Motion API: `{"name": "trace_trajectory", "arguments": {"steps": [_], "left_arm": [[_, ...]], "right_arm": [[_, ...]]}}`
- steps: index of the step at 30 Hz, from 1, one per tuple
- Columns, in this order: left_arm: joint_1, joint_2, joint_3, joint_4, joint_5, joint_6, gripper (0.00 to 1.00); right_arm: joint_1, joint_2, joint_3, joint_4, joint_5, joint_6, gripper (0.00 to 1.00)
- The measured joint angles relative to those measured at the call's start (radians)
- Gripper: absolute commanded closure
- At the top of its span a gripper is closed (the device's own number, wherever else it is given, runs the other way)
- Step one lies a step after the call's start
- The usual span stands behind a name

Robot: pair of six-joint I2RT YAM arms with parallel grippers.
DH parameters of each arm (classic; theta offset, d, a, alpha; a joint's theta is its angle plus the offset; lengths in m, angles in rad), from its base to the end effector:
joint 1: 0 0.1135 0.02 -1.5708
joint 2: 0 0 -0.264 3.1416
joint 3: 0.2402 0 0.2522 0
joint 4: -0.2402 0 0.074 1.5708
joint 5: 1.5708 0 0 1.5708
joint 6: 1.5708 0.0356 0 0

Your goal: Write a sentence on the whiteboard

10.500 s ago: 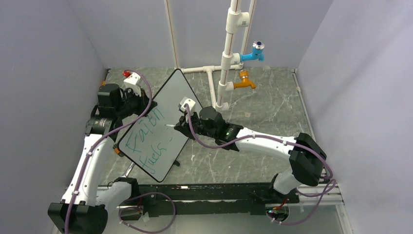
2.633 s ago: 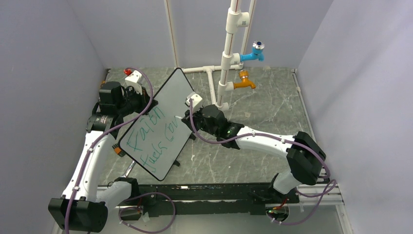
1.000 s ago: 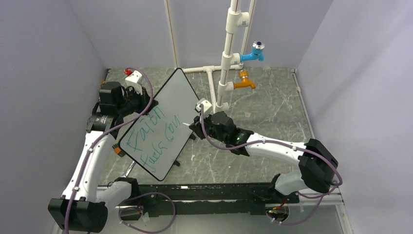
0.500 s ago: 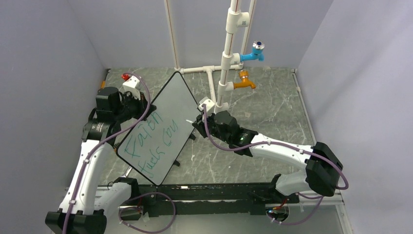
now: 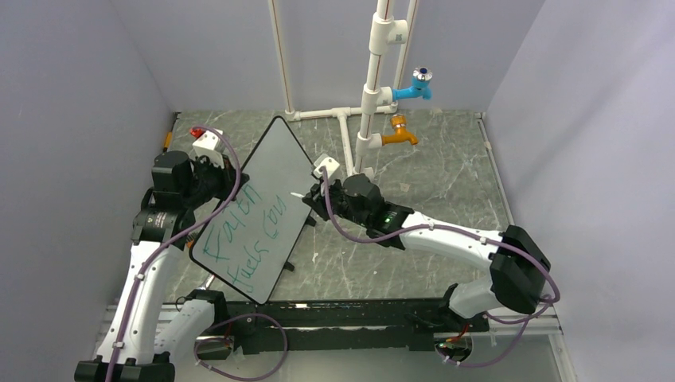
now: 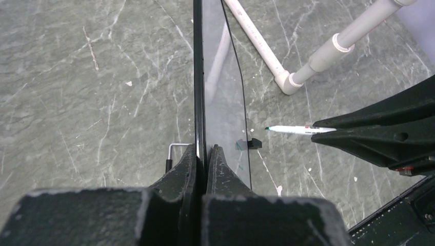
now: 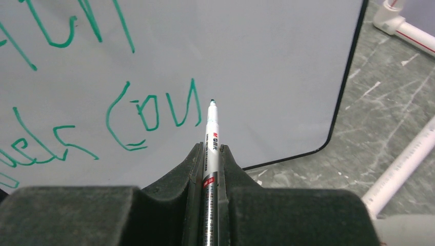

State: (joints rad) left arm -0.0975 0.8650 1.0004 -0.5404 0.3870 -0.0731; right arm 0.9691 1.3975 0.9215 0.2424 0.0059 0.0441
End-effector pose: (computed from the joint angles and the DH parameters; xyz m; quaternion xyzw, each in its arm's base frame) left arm 0.1795 -0.0311 0.3648 0.1158 0.8179 -0.2060 0.5245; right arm 0.1849 0.2689 0.2893 -0.3485 0.7031 0.2987 0.5432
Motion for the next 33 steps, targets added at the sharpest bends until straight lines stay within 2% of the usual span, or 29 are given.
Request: {"name": "trace_trajectory", "arguments": {"steps": [9, 19, 33], "left_arm": [[0.003, -0.019, -0.017, 0.017, -0.034, -0.019, 1.00], [0.007, -0.019, -0.019, 0.017, -0.042, -0.022, 1.00], [0.033, -0.019, -0.026, 0.020, -0.039, -0.026, 1.00]], "right_arm": [[0.000, 0.101, 0.067, 0.031, -0.088, -0.019, 1.00], [-0.011, 0.185, 0.155, 0.057, -0.094, -0.020, 1.00], [-0.028, 0.212, 0.109, 0.095, -0.095, -0.009, 1.00]]}}
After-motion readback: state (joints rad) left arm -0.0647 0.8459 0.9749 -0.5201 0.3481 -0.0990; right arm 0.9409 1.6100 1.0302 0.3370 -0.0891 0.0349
